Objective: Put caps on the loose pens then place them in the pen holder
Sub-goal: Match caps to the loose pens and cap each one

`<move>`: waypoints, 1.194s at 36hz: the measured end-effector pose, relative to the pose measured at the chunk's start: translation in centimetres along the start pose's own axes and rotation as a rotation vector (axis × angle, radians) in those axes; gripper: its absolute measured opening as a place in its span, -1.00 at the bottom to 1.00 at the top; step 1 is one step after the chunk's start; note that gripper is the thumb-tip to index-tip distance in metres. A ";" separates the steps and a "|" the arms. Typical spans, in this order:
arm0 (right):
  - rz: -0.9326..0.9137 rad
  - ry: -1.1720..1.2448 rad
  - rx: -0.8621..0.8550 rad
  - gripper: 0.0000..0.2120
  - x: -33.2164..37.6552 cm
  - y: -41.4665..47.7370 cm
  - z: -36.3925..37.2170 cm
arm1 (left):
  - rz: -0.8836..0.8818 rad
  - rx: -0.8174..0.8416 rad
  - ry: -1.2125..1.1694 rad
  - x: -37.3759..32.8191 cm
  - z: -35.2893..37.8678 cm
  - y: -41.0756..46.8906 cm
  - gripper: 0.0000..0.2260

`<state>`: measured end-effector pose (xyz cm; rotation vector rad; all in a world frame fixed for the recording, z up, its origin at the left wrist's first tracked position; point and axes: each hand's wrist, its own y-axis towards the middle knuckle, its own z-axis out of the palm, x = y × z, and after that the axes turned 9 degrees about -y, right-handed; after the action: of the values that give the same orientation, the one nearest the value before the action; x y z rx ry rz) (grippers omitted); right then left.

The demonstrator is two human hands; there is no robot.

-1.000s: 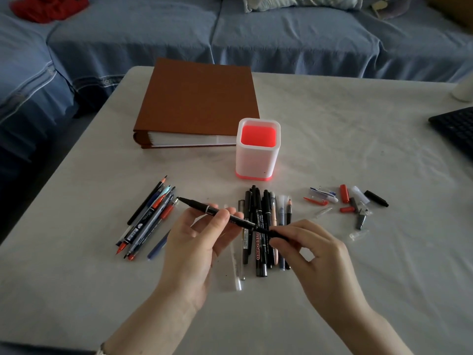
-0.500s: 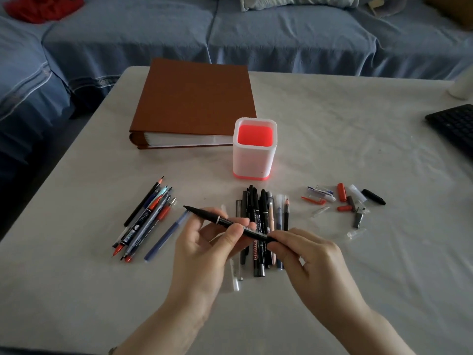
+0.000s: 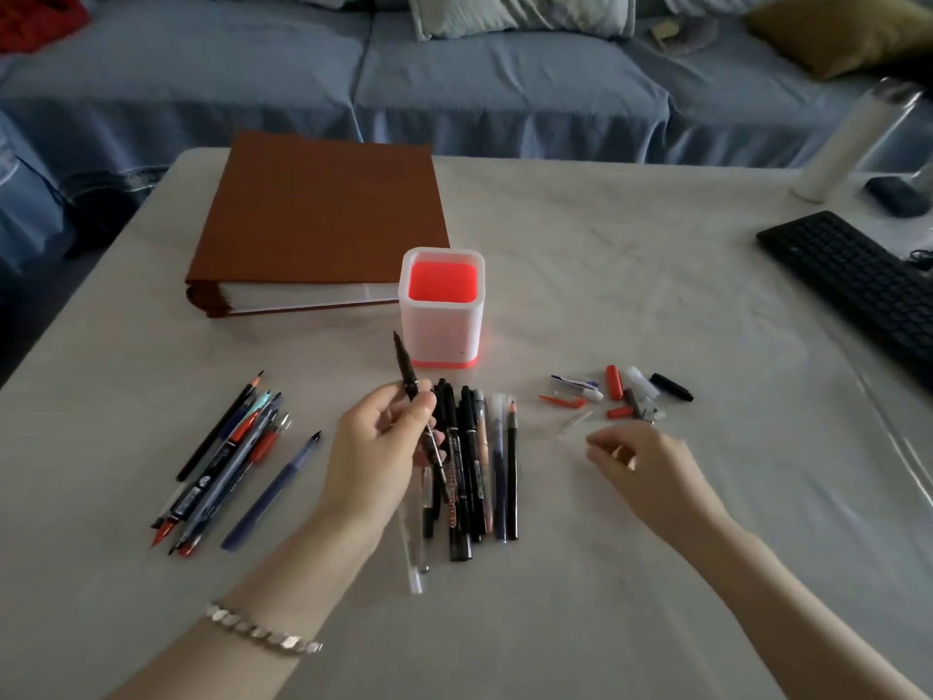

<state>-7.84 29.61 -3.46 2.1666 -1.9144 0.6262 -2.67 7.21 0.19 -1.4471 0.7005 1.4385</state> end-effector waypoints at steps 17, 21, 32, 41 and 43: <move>0.228 -0.307 -0.191 -0.81 -5.5 5.7 -2.2 | 0.057 0.229 0.374 0.0 -1.7 -1.5 -0.88; 0.161 -0.006 -0.271 -0.83 -3.3 4.3 -2.8 | 0.085 0.248 0.408 0.0 -1.9 -1.4 -0.89; -0.177 0.705 -0.024 -0.81 5.5 -1.9 -3.5 | 0.076 0.316 0.431 -0.6 -2.3 -2.7 -0.82; -0.208 0.653 0.010 -0.77 6.3 -2.3 -2.3 | 0.107 0.342 0.452 -1.3 -2.6 -3.7 -0.73; -0.213 0.639 0.032 -0.72 6.6 -2.4 -2.3 | 0.131 0.350 0.461 -1.4 -2.7 -3.7 -0.75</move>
<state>-5.39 24.99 1.71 1.8346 -1.3279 1.1368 1.61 5.91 2.01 -1.4803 1.2864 1.0101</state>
